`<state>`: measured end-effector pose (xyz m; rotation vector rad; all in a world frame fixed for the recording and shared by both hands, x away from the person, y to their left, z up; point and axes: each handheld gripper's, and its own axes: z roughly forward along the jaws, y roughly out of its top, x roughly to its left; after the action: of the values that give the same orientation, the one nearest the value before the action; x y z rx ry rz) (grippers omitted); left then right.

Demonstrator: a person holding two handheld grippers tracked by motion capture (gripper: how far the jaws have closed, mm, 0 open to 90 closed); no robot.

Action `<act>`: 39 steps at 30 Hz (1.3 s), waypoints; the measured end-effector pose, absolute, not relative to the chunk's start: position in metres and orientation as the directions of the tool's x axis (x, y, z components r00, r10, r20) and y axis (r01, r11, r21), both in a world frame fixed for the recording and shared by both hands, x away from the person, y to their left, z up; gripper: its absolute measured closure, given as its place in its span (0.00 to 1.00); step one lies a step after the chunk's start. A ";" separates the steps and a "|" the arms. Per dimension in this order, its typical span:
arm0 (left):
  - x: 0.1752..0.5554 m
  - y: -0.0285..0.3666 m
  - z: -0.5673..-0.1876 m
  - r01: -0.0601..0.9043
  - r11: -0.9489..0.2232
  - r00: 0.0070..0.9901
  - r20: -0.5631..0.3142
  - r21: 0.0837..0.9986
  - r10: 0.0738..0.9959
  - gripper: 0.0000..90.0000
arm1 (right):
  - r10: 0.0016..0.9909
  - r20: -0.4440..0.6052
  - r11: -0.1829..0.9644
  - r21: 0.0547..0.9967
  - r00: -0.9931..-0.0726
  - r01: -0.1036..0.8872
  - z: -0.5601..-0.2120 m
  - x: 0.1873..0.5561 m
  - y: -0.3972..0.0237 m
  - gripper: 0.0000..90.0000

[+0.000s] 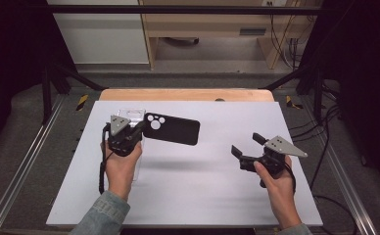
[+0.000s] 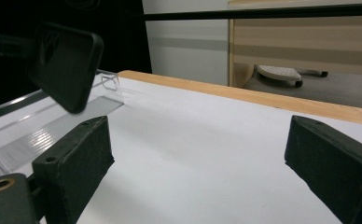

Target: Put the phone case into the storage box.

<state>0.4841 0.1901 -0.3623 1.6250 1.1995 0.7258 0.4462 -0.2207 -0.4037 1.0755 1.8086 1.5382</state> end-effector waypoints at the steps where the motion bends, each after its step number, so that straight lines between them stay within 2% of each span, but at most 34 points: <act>1: 0.485 0.193 -0.360 0.365 -0.073 0.340 -0.060 0.928 0.939 0.99 | 0.833 0.092 0.041 0.973 -0.545 0.226 -0.405 0.445 -0.222 0.08; 9: 0.490 0.206 -0.344 0.338 -0.128 0.342 0.005 0.932 0.940 0.99 | 0.845 0.009 0.079 0.987 -0.535 0.141 -0.418 0.440 -0.230 0.12; 16: 0.492 0.215 -0.334 0.319 -0.147 0.352 0.026 0.936 0.936 0.99 | 0.843 -0.024 0.104 0.988 -0.537 0.118 -0.424 0.433 -0.233 0.13; 26: 0.492 0.221 -0.327 0.310 -0.171 0.363 0.050 0.935 0.930 0.99 | 0.845 -0.024 0.102 0.988 -0.534 0.117 -0.432 0.430 -0.237 0.06; 39: 0.496 0.236 -0.319 0.316 -0.210 0.361 0.088 0.925 0.929 0.99 | 0.855 -0.054 0.105 0.992 -0.516 0.069 -0.444 0.424 -0.244 0.05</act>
<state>0.4957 0.2364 -0.3187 1.7279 1.1085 0.8598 0.4240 -0.2445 -0.4435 0.9109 1.7101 1.4797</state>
